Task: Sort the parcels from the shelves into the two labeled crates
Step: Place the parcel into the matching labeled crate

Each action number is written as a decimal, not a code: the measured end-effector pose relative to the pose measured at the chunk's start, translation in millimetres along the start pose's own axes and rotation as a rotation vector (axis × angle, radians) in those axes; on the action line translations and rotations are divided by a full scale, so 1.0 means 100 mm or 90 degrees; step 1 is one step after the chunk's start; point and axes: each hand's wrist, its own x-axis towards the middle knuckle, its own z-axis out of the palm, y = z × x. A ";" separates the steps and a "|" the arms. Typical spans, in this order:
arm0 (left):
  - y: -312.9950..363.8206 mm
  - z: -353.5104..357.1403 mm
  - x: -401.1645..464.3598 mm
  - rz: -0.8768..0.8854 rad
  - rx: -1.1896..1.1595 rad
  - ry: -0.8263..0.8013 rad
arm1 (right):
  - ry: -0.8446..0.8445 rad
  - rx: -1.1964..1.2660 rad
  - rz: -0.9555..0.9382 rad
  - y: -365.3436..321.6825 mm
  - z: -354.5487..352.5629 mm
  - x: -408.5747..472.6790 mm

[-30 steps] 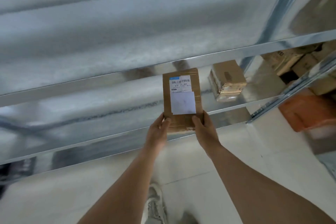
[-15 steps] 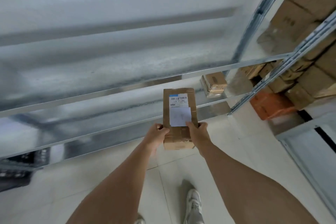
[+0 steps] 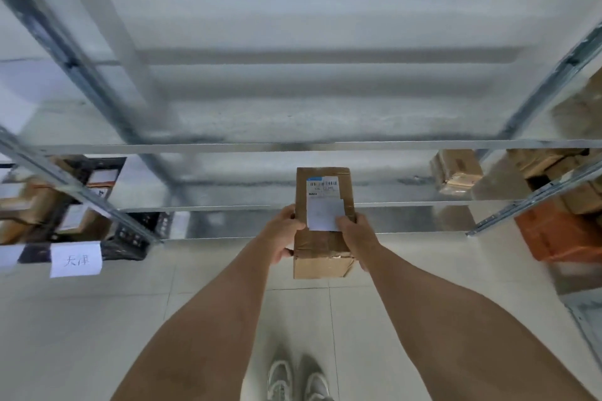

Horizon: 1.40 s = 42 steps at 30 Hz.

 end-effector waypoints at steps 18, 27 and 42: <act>-0.78 -3.11 -0.07 0.007 -0.197 0.124 | -0.034 -0.070 -0.025 -0.42 2.99 -0.26; -0.98 -4.85 -0.11 -0.037 -0.199 0.162 | -0.062 -0.098 0.009 -0.65 4.73 -0.51; -0.98 -7.22 0.26 -0.098 -0.189 0.235 | -0.100 -0.198 0.007 -1.24 7.17 -0.35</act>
